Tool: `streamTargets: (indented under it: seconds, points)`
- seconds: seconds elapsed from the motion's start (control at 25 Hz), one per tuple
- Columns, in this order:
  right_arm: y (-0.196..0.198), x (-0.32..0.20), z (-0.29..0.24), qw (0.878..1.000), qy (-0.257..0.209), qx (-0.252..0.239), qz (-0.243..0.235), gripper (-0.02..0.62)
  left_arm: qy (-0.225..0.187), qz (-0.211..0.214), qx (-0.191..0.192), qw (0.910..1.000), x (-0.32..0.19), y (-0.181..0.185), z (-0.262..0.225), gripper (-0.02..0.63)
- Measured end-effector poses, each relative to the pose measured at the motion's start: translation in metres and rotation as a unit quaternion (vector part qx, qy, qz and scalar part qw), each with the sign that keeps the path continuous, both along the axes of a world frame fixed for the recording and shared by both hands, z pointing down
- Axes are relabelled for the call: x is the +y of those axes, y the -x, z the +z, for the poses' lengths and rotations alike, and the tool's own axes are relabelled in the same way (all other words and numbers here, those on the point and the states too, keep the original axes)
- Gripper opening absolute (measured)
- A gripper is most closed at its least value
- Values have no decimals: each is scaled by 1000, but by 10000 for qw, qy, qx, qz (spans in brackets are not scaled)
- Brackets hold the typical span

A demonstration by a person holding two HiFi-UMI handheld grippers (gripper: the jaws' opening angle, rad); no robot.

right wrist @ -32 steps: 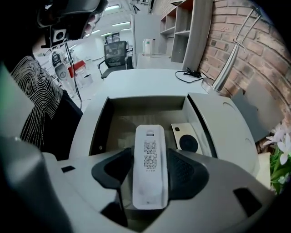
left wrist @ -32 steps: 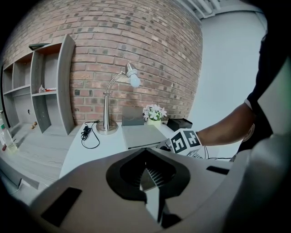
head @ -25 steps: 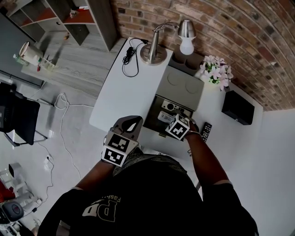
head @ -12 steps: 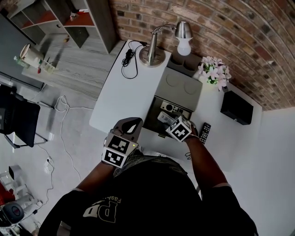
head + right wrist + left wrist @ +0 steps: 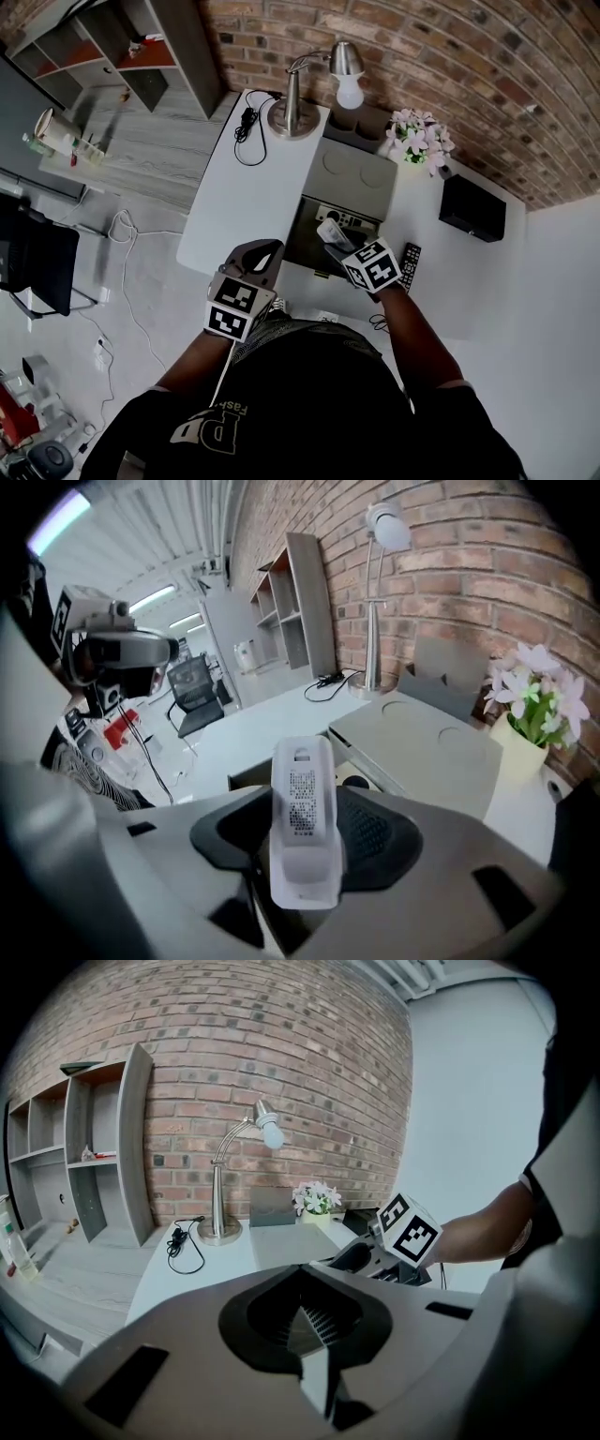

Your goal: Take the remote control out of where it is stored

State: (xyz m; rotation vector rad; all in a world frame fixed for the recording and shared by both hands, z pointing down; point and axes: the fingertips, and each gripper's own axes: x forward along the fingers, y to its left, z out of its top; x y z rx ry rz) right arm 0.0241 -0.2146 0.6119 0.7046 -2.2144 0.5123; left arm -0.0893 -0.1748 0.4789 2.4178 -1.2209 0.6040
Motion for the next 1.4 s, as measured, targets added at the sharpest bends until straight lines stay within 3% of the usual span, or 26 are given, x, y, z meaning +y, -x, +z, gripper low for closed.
streamTargets:
  seconds: [0.36, 0.72, 1.0, 1.4]
  points:
    - [-13, 7, -58, 9919, -147, -1023, 740, 221, -116, 210, -5, 9997, 3, -23, -7, 6]
    - [-29, 27, -107, 9728, -279, -1846, 1372, 220, -259, 400, 66, 9988, 5, -48, -12, 6]
    - [-51, 40, -123, 9662, -461, -1964, 1602, 221, -302, 805, 24, 9963, 6, -81, -13, 6]
    - [-109, 52, -112, 9525, -461, -1938, 2303, 221, -383, 1419, 10, 9891, 9, -136, -15, 7]
